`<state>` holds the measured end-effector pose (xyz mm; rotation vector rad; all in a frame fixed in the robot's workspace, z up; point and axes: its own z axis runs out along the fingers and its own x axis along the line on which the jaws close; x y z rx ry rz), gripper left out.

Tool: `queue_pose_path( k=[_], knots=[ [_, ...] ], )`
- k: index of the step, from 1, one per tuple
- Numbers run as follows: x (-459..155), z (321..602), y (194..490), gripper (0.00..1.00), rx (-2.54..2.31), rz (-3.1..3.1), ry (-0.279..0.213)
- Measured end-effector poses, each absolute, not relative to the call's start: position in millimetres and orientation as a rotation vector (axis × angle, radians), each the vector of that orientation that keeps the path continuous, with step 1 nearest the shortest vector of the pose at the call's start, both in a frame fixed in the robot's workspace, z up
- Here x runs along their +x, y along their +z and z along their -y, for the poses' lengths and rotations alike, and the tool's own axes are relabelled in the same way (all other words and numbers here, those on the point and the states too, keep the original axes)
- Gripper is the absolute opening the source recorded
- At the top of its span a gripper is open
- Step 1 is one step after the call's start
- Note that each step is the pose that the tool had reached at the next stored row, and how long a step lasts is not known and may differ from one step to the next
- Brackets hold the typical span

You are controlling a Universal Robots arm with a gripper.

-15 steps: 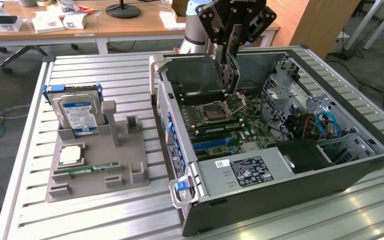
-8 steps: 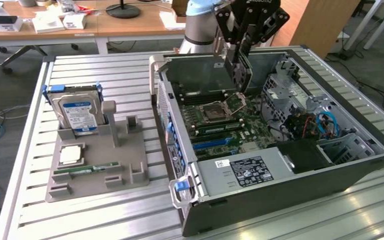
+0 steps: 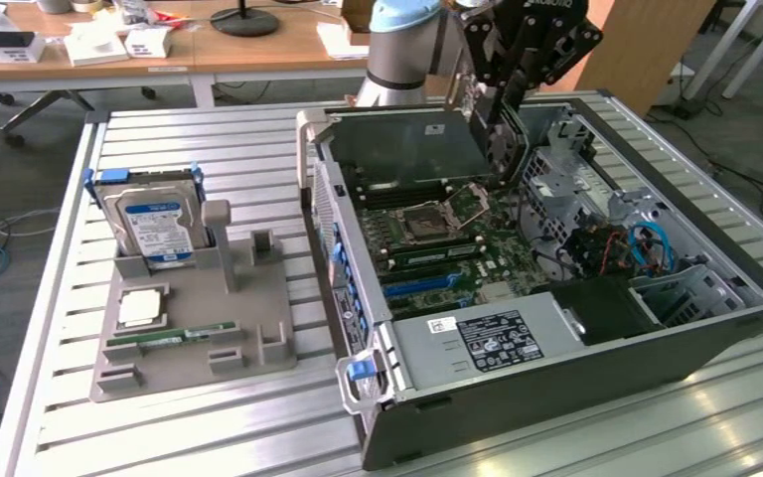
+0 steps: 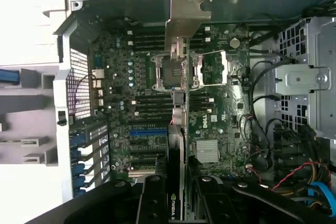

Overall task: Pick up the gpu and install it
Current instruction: 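Pick up the gpu and move the gpu toward the slot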

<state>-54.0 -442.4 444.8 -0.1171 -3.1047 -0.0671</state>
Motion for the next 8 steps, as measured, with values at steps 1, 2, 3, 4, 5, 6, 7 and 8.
queue_pose_path(
  k=[1,2,3,4,5,6,7,8],
  knots=[
    [-50.9,442.4,444.8,0.26,-0.117,3.103,-0.067],
    [-48.4,442.5,444.8,0.26,-0.117,3.102,-0.068],
    [-46.4,442.5,444.6,0.26,-0.117,3.102,-0.068],
    [-44.3,442.4,444.5,0.26,-0.115,3.102,-0.068],
    [-42.5,442.4,444.3,0.26,-0.110,3.102,-0.068],
    [-41.0,442.4,444.1,0.26,-0.104,3.102,-0.068],
    [-39.9,442.5,444.1,0.26,-0.097,3.102,-0.068],
    [-39.7,442.5,444.2,0.26,-0.095,3.102,-0.067]
  ],
)
